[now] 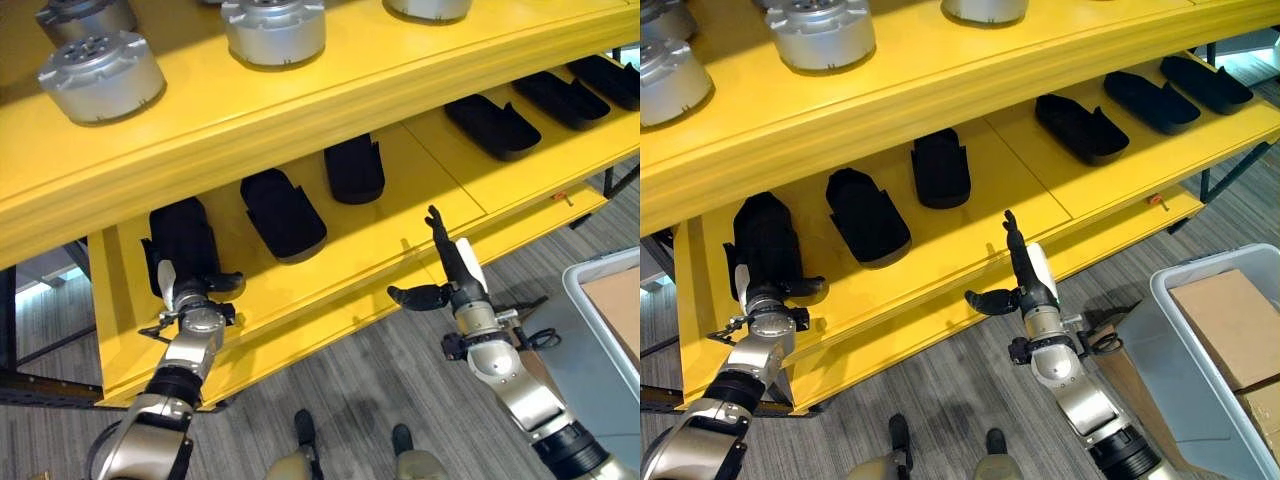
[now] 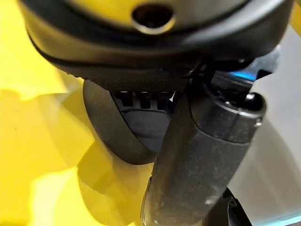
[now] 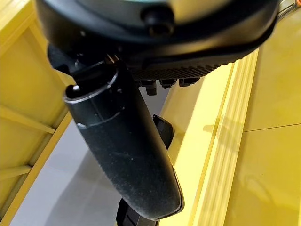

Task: Move parts from the plastic box to the shelf.

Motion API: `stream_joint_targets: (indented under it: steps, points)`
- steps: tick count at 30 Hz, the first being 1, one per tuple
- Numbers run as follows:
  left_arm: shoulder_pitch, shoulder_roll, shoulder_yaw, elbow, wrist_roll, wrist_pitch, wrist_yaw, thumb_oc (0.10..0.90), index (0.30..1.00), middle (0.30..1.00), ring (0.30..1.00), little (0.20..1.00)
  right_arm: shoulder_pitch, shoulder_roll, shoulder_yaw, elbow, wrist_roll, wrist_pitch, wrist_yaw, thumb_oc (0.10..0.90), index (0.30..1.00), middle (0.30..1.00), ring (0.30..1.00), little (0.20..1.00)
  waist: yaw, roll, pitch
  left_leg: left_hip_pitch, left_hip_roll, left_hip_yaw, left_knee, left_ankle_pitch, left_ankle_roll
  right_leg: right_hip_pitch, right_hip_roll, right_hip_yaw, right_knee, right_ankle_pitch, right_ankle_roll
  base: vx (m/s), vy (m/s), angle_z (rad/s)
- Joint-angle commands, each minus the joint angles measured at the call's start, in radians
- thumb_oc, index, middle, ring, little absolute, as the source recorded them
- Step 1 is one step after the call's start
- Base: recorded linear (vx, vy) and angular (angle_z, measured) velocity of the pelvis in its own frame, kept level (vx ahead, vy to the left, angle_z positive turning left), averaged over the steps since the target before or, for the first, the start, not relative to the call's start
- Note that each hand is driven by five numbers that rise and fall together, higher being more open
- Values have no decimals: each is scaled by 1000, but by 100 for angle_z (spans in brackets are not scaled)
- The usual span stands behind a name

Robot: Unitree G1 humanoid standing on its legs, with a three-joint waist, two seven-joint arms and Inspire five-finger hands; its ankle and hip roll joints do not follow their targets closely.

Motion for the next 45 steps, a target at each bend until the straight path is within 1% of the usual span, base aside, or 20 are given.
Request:
stream_joint_targets:
  steps: [1,2,5,15,17,21,24,27,28,30,32,34,35,36,37,39,41,42,44,45]
  points:
    - [-90,34,-13,-57,107,-140,25,900,1000,1000,1000,1000,-94,2,-65,-81,-51,-107,-42,900,1000,1000,1000,1000,44,8,-78,79,14,21,46,-165,-17,-118,39,-103,132,-67,-54,0,0,0]
    - [-80,38,-10,-74,106,-164,27,900,1000,1000,1000,1000,-91,4,-61,-79,-56,-106,-48,900,1000,1000,1000,1000,48,7,-82,80,15,21,45,-165,-18,-116,39,-103,131,-67,-54,0,0,0]
    - [-57,40,1,-119,111,-188,12,900,1000,1000,1000,1000,-83,8,-65,-74,-62,-110,-47,900,1000,1000,1000,1000,53,7,-87,81,15,20,43,-164,-19,-112,39,-107,129,-67,-54,0,0,0]
    - [46,27,24,-310,99,-181,-61,900,1000,1000,1000,1000,-42,13,-82,-86,-69,-115,-51,900,1000,1000,1000,1000,80,4,-98,84,14,6,35,-164,-15,-101,34,-121,118,-66,-53,0,0,0]
    - [65,24,25,-348,85,-164,-78,900,1000,1000,1000,1000,-38,17,-85,-90,-69,-111,-52,900,1000,1000,1000,1000,85,3,-101,86,13,2,30,-163,-14,-98,34,-123,115,-66,-52,3,-3,2]
    - [83,16,24,-379,83,-159,-84,900,1000,1000,1000,1000,-35,17,-86,-92,-67,-109,-56,900,1000,1000,1000,1000,90,1,-103,86,12,-1,28,-162,-13,-96,33,-126,113,-65,-51,4,-6,6]
    - [101,14,25,-412,80,-168,-84,900,1000,1000,1000,1000,-26,21,-82,-97,-75,-111,-68,900,1000,1000,1000,1000,94,0,-106,87,11,-2,23,-161,-12,-94,33,-128,107,-63,-51,2,-10,9]
    - [120,19,26,-442,71,-189,-118,900,1000,1000,1000,1000,-13,18,-88,-108,-98,-124,-81,900,1000,1000,1000,1000,96,-2,-108,89,11,0,21,-161,-11,-92,31,-129,105,-63,-48,1,-5,2]
    - [145,20,28,-485,82,-208,-157,900,1000,1000,1000,1000,6,19,-100,-120,-105,-134,-90,900,1000,1000,1000,1000,100,-3,-109,89,11,-1,20,-162,-10,-90,31,-130,102,-61,-47,0,0,0]
    - [169,22,30,-518,82,-221,-181,900,1000,1000,1000,1000,19,20,-107,-128,-120,-142,-98,900,1000,1000,1000,1000,103,-4,-110,90,11,-1,18,-163,-8,-88,31,-131,99,-60,-47,0,0,0]
    - [232,21,39,-599,84,-292,-271,900,1000,1000,1000,1000,52,22,-126,-147,-134,-157,-110,900,1000,1000,1000,1000,111,-5,-112,94,11,-1,14,-166,-6,-84,31,-132,94,-60,-45,0,0,0]
    - [308,37,60,-708,72,-338,-371,900,1000,1000,1000,1000,81,25,-160,-147,-149,-191,-121,900,1000,1000,1000,1000,122,-5,-113,96,12,-3,10,-168,-4,-79,32,-136,88,-59,-47,0,0,0]
    - [344,44,75,-746,74,-363,-399,900,1000,1000,1000,1000,92,23,-175,-147,-151,-206,-128,900,1000,1000,1000,1000,128,-5,-114,96,12,-5,7,-169,-5,-77,32,-139,85,-59,-46,0,0,0]
    - [350,45,77,-752,73,-365,-403,900,1000,1000,1000,1000,94,23,-176,-147,-151,-208,-128,900,1000,1000,1000,1000,128,-5,-116,97,12,-5,7,-169,-5,-76,32,-140,85,-59,-46,0,0,0]
    - [381,55,90,-780,64,-393,-435,900,1000,1000,1000,1000,103,21,-187,-148,-153,-222,-134,900,1000,1000,1000,1000,134,-5,-117,97,13,-5,5,-169,-5,-74,32,-143,82,-59,-46,0,0,0]
    - [418,57,107,-804,72,-422,-445,900,1000,1000,1000,1000,116,20,-201,-150,-157,-241,-142,900,1000,1000,1000,1000,139,-5,-120,96,14,-7,5,-170,-6,-72,32,-147,80,-59,-47,-1,-2,3]
    - [473,74,135,-822,86,-473,-430,900,1000,1000,1000,1000,135,13,-217,-157,-153,-286,-163,900,1000,1000,1000,1000,148,-7,-124,96,15,-10,2,-172,-6,-67,33,-150,71,-58,-48,0,-1,2]
    - [505,79,153,-827,76,-501,-421,900,1000,1000,1000,1000,142,7,-226,-162,-143,-323,-175,900,1000,1000,1000,1000,156,-7,-128,94,15,-13,1,-172,-6,-64,33,-154,66,-58,-48,0,0,0]
    - [529,80,166,-827,58,-518,-409,900,1000,1000,1000,1000,151,6,-233,-171,-139,-351,-180,900,1000,1000,1000,1000,162,-7,-130,93,15,-18,0,-172,-6,-62,32,-160,64,-58,-49,-5,9,5]
    - [545,77,175,-829,49,-532,-392,900,1000,1000,1000,1000,155,7,-235,-178,-138,-376,-188,900,1000,1000,1000,1000,167,-7,-131,92,14,-21,-1,-172,-6,-61,32,-164,63,-58,-48,-2,11,4]
